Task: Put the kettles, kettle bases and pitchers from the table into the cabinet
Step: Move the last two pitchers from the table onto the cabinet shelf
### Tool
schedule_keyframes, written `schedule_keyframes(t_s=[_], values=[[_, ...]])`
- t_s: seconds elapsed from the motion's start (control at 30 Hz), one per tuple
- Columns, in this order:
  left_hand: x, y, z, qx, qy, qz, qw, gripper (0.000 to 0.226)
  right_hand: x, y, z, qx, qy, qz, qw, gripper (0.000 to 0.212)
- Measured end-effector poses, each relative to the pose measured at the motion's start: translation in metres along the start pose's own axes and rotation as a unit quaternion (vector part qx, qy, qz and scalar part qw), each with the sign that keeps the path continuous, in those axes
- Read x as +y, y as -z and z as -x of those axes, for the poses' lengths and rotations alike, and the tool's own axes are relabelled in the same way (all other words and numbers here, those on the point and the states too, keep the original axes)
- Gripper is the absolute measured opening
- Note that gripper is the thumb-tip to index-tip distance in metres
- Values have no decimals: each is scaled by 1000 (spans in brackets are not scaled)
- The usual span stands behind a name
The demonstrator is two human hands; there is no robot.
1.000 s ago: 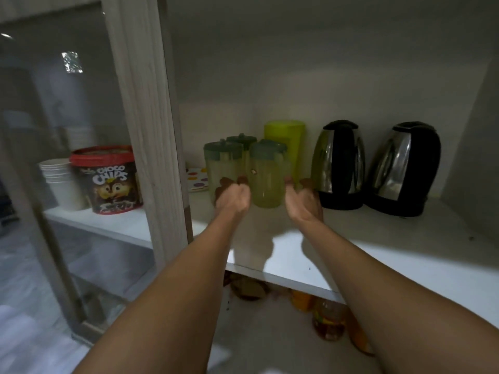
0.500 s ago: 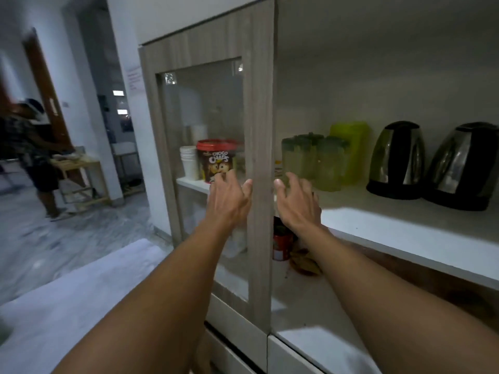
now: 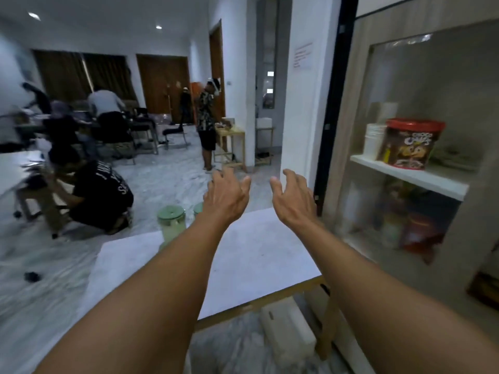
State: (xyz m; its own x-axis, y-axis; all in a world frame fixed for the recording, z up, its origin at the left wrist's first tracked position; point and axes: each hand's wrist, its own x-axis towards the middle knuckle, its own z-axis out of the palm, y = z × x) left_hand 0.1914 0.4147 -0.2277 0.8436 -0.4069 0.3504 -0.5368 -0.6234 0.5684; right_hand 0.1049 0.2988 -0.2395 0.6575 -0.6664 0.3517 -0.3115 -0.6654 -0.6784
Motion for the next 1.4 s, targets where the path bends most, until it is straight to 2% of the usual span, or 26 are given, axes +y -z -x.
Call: schedule_keyframes(t_s=[0.2,0.47,0.6,0.7,0.83,0.9,0.97,1.13,1.27,1.4], values=[[-127,30,-14,-8,119,7,993,59,-48,-116,14,-98,-12,-5,995,58],[-221,-20,-57,-12,252,76,965,61,-34,-225,-37,-182,-68,-16,981,57],[-253,-59,-94,0,342,124,932,65,-12,-282,-76,-227,-132,-34,964,59],[-272,-89,-122,2,419,139,897,67,3,-318,-102,-251,-205,-58,944,69],[-292,-124,-153,30,479,146,865,82,18,-365,-134,-256,-250,-90,929,77],[-303,-138,-164,37,488,146,860,83,22,-384,-142,-259,-265,-100,923,71],[-312,-148,-171,43,489,146,859,71,26,-400,-147,-264,-268,-101,921,57],[-319,-149,-176,25,428,164,888,43,29,-412,-147,-244,-269,-130,923,36],[-324,-131,-184,20,370,222,902,42,17,-399,-145,-189,-306,-169,918,29],[-304,-101,-192,4,297,316,901,29,-10,-360,-138,-104,-305,-203,925,20]])
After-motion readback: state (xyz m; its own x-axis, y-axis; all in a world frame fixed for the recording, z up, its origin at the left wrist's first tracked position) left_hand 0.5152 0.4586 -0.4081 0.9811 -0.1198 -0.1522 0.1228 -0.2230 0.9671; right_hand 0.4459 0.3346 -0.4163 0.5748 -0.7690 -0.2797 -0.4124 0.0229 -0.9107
